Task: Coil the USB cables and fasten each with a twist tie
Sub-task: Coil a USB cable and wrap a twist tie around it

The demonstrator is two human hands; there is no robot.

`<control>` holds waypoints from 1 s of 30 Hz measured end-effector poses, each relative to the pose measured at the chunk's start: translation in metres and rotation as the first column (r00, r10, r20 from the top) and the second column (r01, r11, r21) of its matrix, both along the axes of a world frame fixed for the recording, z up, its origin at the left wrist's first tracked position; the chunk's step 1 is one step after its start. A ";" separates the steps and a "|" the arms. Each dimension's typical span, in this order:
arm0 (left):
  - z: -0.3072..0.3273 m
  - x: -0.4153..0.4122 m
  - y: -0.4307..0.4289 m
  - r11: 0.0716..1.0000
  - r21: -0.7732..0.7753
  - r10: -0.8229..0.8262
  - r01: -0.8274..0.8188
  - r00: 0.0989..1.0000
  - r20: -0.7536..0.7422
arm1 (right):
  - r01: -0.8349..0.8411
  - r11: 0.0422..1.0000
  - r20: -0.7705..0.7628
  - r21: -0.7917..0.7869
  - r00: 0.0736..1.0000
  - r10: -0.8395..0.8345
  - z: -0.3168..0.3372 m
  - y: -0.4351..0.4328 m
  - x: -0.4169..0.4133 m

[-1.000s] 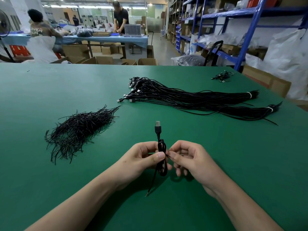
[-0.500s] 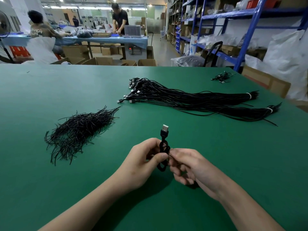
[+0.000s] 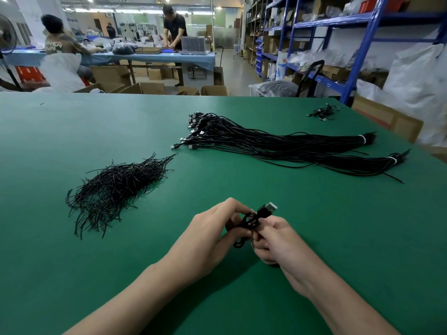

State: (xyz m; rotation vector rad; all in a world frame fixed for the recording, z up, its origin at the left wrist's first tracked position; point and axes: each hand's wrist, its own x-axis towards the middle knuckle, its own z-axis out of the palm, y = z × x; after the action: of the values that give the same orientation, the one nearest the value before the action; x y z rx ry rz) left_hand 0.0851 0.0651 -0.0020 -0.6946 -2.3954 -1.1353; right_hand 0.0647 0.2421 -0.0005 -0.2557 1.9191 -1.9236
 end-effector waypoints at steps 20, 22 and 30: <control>0.010 0.003 0.017 0.704 0.665 -0.185 -0.250 0.839 0.512 | 0.497 0.860 -0.752 0.115 0.609 -0.251 -0.003 -0.023 0.012; 0.008 0.003 0.017 0.672 0.696 -0.229 -0.252 0.823 0.520 | 0.498 0.859 -0.764 0.117 0.598 -0.243 -0.004 -0.023 0.010; -0.005 -0.005 0.002 0.984 0.056 0.175 -0.170 0.981 -0.089 | 0.372 0.928 -0.301 -0.015 0.884 -0.359 -0.009 -0.011 -0.002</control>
State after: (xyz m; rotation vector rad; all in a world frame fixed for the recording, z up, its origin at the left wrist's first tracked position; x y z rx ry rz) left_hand 0.0797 0.0669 -0.0070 -0.5019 -2.2919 -1.0609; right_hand 0.0627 0.2309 -0.0097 -0.1892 2.3454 -2.1795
